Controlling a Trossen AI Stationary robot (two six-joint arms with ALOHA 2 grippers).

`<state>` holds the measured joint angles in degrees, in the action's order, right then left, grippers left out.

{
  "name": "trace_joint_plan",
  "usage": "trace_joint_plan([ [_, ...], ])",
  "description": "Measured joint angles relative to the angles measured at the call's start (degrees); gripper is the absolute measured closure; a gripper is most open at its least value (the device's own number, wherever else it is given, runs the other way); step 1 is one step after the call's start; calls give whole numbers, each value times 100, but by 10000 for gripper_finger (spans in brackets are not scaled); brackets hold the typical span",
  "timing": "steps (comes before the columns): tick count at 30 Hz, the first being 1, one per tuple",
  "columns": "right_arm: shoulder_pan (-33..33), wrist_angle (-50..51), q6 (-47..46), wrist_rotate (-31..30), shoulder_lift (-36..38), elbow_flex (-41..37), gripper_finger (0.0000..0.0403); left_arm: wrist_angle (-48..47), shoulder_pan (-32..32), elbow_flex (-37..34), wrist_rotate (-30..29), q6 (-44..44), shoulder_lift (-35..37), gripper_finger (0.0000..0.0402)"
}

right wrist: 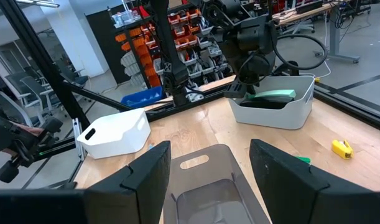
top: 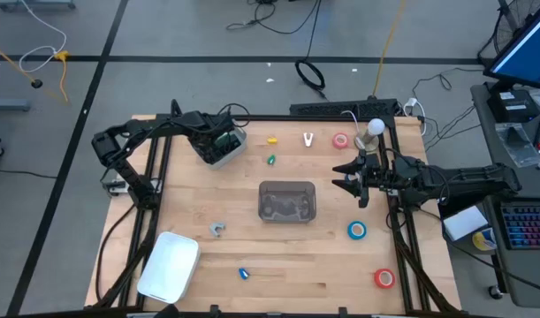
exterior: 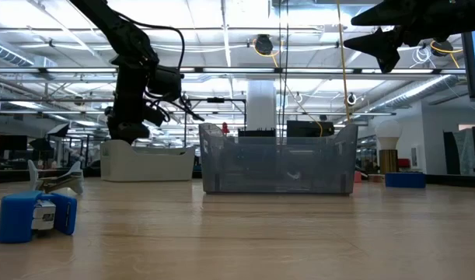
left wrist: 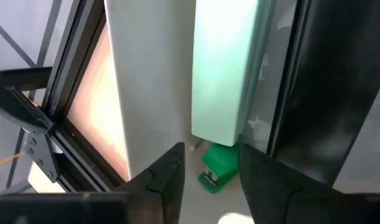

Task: Pick and place Stapler, Stapler remover, tape
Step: Put the bottom green stapler into the gray bin, then put the blue stapler into the gray bin

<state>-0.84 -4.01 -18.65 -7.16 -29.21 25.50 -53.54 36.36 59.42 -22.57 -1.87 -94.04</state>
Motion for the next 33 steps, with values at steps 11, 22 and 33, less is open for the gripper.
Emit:
trace_joint_plan([
  [11,-2,0,-13,0,1,0,191,-7,-82,0,2,140,250,207],
  [22,0,-2,-15,0,2,0,191,85,-1150,3,1523,-250,1650,206],
  [33,-2,-3,-13,0,2,0,190,1148,-4100,3,2544,329,2056,206],
])
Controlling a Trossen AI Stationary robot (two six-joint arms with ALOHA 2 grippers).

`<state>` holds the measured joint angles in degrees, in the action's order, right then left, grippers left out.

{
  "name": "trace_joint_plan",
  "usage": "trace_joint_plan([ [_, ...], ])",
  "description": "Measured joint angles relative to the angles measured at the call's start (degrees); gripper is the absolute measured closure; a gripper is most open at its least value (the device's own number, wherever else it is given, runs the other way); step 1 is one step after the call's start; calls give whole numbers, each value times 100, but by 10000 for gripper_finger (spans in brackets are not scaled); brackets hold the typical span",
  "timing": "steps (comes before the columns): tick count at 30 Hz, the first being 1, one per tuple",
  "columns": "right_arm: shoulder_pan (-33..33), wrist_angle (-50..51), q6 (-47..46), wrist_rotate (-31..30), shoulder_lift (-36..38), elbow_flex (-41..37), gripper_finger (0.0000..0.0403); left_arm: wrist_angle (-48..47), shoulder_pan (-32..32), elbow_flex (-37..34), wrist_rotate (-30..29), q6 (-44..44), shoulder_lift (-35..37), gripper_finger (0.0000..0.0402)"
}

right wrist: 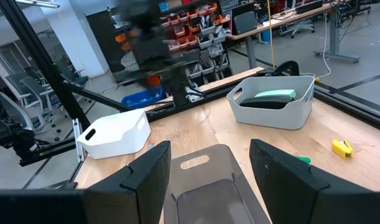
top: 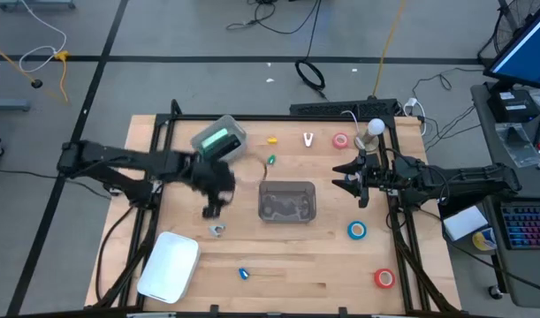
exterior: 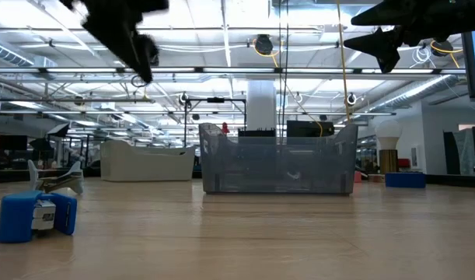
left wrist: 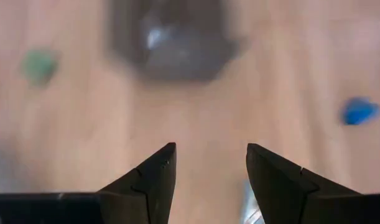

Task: Pick and place Stapler, Stapler remover, tape
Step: Put the blue stapler into the gray bin

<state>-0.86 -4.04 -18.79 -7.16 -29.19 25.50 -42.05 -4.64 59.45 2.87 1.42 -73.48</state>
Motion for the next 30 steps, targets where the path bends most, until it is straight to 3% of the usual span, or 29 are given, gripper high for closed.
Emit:
trace_joint_plan([
  [5,0,-1,3,0,0,0,190,1155,-1252,-1,-641,867,-281,206],
  [9,2,-1,13,0,0,0,191,2097,-1809,1,-1097,853,-616,206],
  [15,1,1,2,0,-2,0,190,3058,-2239,1,-1034,836,-1301,206],
  [30,2,2,-26,0,0,0,190,3306,-2569,1,-3,884,-2521,206],
])
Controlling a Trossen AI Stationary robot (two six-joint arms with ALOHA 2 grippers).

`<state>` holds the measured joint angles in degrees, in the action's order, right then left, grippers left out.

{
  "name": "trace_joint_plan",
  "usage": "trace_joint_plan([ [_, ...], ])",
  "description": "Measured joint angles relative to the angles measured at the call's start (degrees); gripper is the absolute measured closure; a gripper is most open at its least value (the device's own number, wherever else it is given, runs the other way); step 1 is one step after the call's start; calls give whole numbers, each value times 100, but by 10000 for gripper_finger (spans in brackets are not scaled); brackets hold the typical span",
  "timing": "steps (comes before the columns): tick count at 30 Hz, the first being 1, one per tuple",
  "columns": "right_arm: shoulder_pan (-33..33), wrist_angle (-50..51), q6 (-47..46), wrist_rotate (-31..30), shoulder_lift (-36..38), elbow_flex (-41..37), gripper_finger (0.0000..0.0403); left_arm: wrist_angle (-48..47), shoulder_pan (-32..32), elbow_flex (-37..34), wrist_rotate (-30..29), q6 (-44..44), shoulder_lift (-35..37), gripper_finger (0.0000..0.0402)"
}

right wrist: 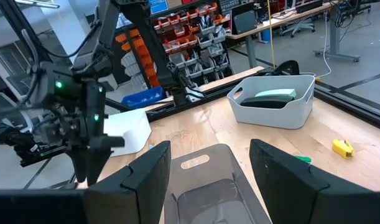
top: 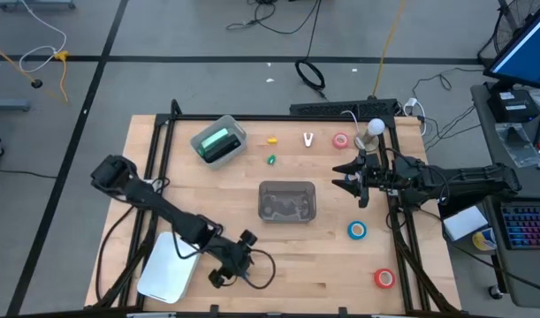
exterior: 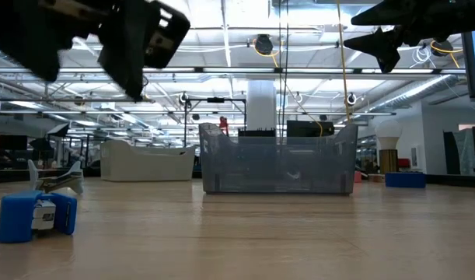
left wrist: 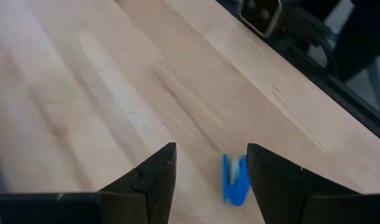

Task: Pick and place Stapler, Stapler remover, tape
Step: Put the blue stapler into the gray bin

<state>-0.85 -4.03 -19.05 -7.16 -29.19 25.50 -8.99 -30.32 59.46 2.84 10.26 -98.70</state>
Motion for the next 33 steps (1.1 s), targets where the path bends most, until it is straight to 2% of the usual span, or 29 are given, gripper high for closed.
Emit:
trace_joint_plan([
  [19,0,4,0,2,0,0,191,53,-55,0,560,344,-914,206],
  [33,0,21,0,2,-1,0,191,351,-48,0,486,352,-988,206],
])
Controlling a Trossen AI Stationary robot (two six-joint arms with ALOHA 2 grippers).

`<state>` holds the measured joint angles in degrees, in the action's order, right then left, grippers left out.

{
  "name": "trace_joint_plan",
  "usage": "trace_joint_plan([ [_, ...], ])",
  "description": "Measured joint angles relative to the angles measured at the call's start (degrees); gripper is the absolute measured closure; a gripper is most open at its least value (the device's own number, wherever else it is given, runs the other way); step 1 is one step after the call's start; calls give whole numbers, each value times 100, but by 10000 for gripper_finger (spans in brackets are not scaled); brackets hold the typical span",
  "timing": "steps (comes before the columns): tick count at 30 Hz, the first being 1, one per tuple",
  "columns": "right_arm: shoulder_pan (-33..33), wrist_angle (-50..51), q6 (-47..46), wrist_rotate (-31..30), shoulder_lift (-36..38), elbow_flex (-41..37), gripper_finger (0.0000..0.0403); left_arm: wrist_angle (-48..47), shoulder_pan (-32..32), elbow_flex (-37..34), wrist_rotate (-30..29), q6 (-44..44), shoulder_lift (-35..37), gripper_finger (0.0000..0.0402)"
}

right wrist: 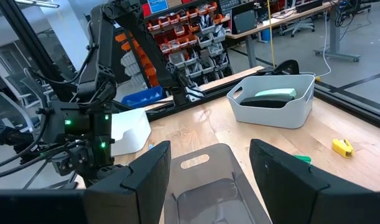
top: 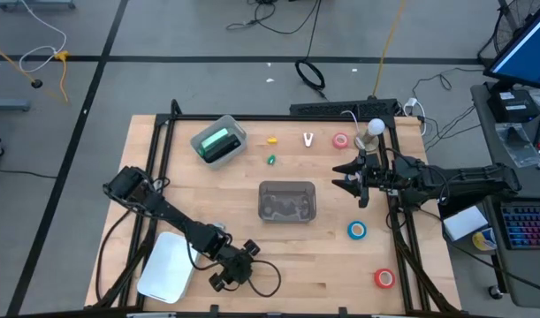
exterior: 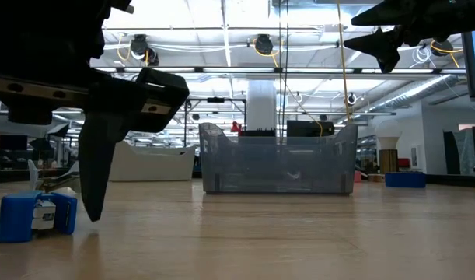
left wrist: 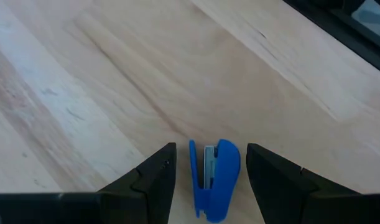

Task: Pick and place Stapler, Stapler remover, tape
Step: Put the blue stapler into the gray bin

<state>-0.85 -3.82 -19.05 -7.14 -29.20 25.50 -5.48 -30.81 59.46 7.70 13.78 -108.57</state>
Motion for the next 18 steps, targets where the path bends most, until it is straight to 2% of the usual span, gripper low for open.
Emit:
trace_joint_plan([
  [5,-1,31,0,-2,-1,0,191,-31,6,0,-9,-103,0,222],
  [14,-1,42,0,-1,0,0,190,-34,59,0,-13,-437,0,327],
  [18,-1,40,0,-2,-1,0,190,-19,119,0,-2,-687,0,346],
])
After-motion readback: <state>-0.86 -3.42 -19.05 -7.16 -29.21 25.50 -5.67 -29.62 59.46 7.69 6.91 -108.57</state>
